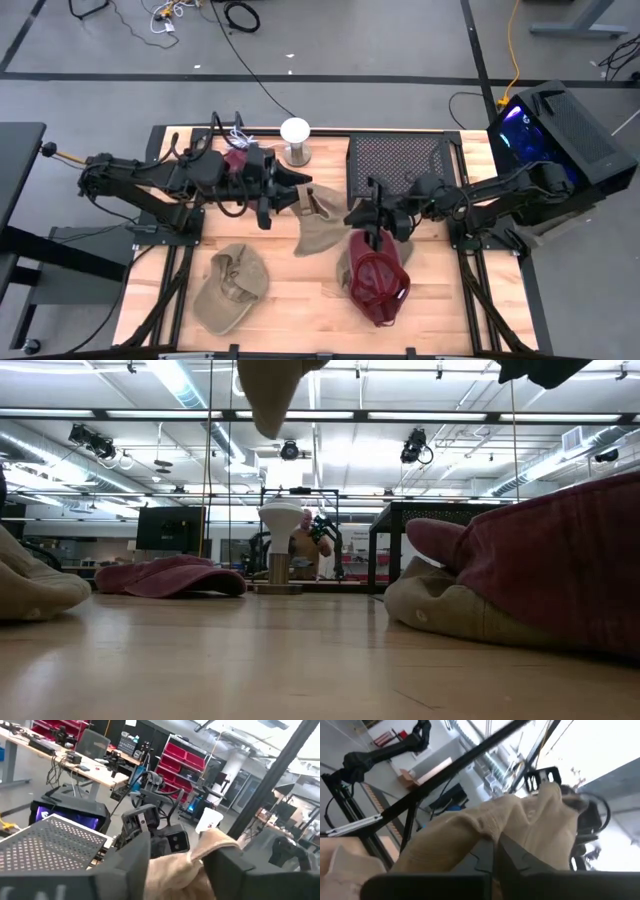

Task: Pick & Place hat
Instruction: Put the top brown hat on the black shelf

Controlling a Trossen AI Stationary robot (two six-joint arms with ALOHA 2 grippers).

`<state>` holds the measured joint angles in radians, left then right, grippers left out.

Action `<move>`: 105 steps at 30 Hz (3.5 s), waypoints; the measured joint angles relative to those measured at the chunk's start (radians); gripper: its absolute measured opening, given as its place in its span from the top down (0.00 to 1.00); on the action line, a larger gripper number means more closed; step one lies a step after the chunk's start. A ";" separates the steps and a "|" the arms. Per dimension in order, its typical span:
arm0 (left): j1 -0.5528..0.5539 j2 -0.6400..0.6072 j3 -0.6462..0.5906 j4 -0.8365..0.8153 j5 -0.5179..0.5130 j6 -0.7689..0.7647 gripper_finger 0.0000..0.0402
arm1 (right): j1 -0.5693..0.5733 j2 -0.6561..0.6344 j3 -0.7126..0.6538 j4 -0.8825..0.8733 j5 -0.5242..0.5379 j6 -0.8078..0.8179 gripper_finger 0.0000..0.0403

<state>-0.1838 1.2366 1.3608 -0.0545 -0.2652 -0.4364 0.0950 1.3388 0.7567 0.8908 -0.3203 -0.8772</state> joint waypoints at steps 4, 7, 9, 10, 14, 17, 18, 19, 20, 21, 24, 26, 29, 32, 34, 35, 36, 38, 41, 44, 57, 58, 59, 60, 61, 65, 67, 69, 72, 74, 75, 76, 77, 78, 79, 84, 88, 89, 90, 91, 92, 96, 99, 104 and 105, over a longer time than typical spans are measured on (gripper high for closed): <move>0.019 -0.041 0.000 -0.029 0.039 0.114 0.43 | 0.000 -0.026 0.001 -0.098 0.077 0.110 0.97; 0.027 -0.078 0.000 -0.076 0.022 0.249 0.42 | 0.000 -0.069 0.002 -0.236 0.131 0.249 0.98; 0.033 -0.100 0.002 -0.107 -0.012 0.307 0.42 | 0.000 -0.103 0.002 -0.328 0.146 0.335 0.98; 0.037 -0.109 0.002 -0.121 -0.030 0.322 0.43 | 0.000 -0.122 0.001 -0.366 0.146 0.374 0.98; 0.056 -0.128 0.002 -0.155 -0.076 0.366 0.45 | 0.001 -0.189 0.001 -0.457 0.147 0.565 0.99; 0.058 -0.121 0.002 -0.181 -0.073 0.377 0.47 | -0.010 -0.237 0.001 -0.486 0.153 0.726 0.99; 0.057 -0.109 0.002 -0.183 -0.067 0.378 0.47 | -0.018 -0.249 0.007 -0.509 0.156 0.770 0.99; 0.057 -0.094 0.002 -0.183 -0.060 0.378 0.47 | -0.027 -0.260 0.019 -0.555 0.161 0.806 1.00; 0.055 -0.075 0.002 -0.185 -0.053 0.377 0.47 | -0.037 -0.268 0.033 -0.611 0.165 0.837 1.00; 0.053 -0.055 0.002 -0.185 -0.046 0.377 0.47 | -0.047 -0.269 0.051 -0.670 0.165 0.861 1.00; 0.045 0.015 0.001 -0.171 -0.042 0.378 0.47 | -0.069 -0.265 0.111 -0.832 0.167 0.904 1.00; 0.044 0.061 0.001 -0.161 -0.047 0.378 0.47 | -0.076 -0.253 0.143 -0.889 0.185 0.910 1.00; 0.046 0.128 0.000 -0.115 -0.047 0.373 0.47 | -0.083 -0.242 0.169 -0.953 0.216 0.907 1.00; 0.055 0.172 0.000 -0.069 -0.048 0.370 0.47 | -0.084 -0.238 0.180 -0.971 0.240 0.913 1.00; 0.063 0.193 0.000 -0.064 -0.049 0.370 0.47 | -0.084 -0.231 0.181 -0.971 0.245 0.924 1.00; 0.067 0.203 0.000 -0.063 -0.049 0.370 0.47 | -0.086 -0.229 0.181 -0.976 0.246 0.927 1.00; 0.072 0.212 0.000 -0.063 -0.049 0.370 0.47 | -0.087 -0.229 0.181 -0.980 0.246 0.932 1.00; 0.076 0.229 0.000 -0.062 -0.046 0.371 0.47 | -0.091 -0.224 0.181 -0.969 0.246 0.947 1.00; 0.076 0.249 0.001 -0.068 -0.042 0.399 0.47 | -0.099 -0.222 0.181 -0.977 0.245 0.951 1.00; 0.075 0.267 0.000 -0.083 -0.040 0.453 0.47 | -0.104 -0.222 0.181 -0.969 0.245 0.951 1.00; 0.095 0.291 0.002 -0.087 0.013 0.398 0.47 | -0.105 -0.222 0.181 -0.943 0.223 0.949 1.00; 0.100 0.291 0.002 -0.087 0.013 0.402 0.47 | -0.105 -0.222 0.181 -0.938 0.221 0.949 1.00; 0.105 0.291 0.002 -0.087 0.013 0.405 0.47 | -0.105 -0.222 0.181 -0.935 0.213 0.949 1.00; 0.111 0.295 0.002 -0.084 0.014 0.404 0.47 | -0.105 -0.222 0.181 -0.934 0.204 0.949 1.00; 0.118 0.300 0.002 -0.082 0.022 0.402 0.47 | -0.105 -0.222 0.181 -0.931 0.196 0.948 1.00; 0.150 0.316 0.002 -0.083 0.111 0.365 0.47 | -0.105 -0.222 0.181 -0.923 0.192 0.941 1.00; 0.166 0.321 0.002 -0.090 0.155 0.333 0.48 | -0.105 -0.222 0.181 -0.925 0.196 0.931 1.00; 0.177 0.325 0.002 -0.087 0.188 0.307 0.52 | -0.105 -0.222 0.181 -0.925 0.199 0.923 1.00; 0.186 0.324 0.002 -0.090 0.245 0.272 0.66 | -0.105 -0.222 0.180 -0.925 0.200 0.922 0.99; 0.194 0.312 0.002 -0.110 0.290 0.252 0.81 | -0.105 -0.222 0.180 -0.926 0.200 0.912 0.97; 0.198 0.305 0.002 -0.122 0.317 0.235 0.89 | -0.105 -0.222 0.180 -0.928 0.199 0.898 0.95; 0.204 0.296 0.002 -0.131 0.349 0.218 0.94 | -0.105 -0.223 0.180 -0.929 0.198 0.883 0.93; 0.211 0.282 0.001 -0.150 0.380 0.199 0.96 | -0.105 -0.225 0.180 -0.930 0.197 0.867 0.91; 0.218 0.267 0.000 -0.174 0.412 0.173 0.96 | -0.105 -0.226 0.180 -0.930 0.196 0.852 0.89; 0.224 0.255 0.000 -0.184 0.442 0.149 0.96 | -0.105 -0.229 0.180 -0.928 0.196 0.842 0.87; 0.243 0.195 0.000 -0.228 0.561 0.053 0.98 | -0.105 -0.243 0.181 -0.906 0.197 0.868 0.71; 0.241 0.182 0.000 -0.220 0.647 -0.001 0.98 | -0.105 -0.243 0.181 -0.868 0.196 0.868 0.53; 0.239 0.183 0.000 -0.222 0.658 -0.005 0.98 | -0.105 -0.243 0.181 -0.866 0.192 0.850 0.49; 0.236 0.183 0.000 -0.222 0.664 -0.014 0.98 | -0.105 -0.243 0.181 -0.866 0.183 0.834 0.44; 0.235 0.183 0.000 -0.221 0.666 -0.024 0.98 | -0.105 -0.238 0.181 -0.860 0.168 0.822 0.41; 0.235 0.183 0.000 -0.220 0.668 -0.026 0.98 | -0.105 -0.232 0.181 -0.852 0.150 0.818 0.37; 0.236 0.183 0.000 -0.215 0.669 -0.049 0.98 | -0.110 -0.199 0.181 -0.853 0.117 0.792 0.29; 0.236 0.183 0.000 -0.194 0.688 -0.065 0.98 | -0.126 -0.168 0.187 -0.868 0.089 0.771 0.29; 0.236 0.183 0.000 -0.190 0.688 -0.079 0.98 | -0.146 -0.104 0.286 -0.992 0.013 0.742 0.33; 0.236 0.183 0.000 -0.186 0.687 -0.080 0.98 | -0.147 -0.092 0.310 -1.039 0.012 0.731 0.35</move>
<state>0.0521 1.4193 1.3613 -0.2408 0.4223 -0.5159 -0.0519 1.2471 1.0664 -0.1485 -0.3086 -0.1460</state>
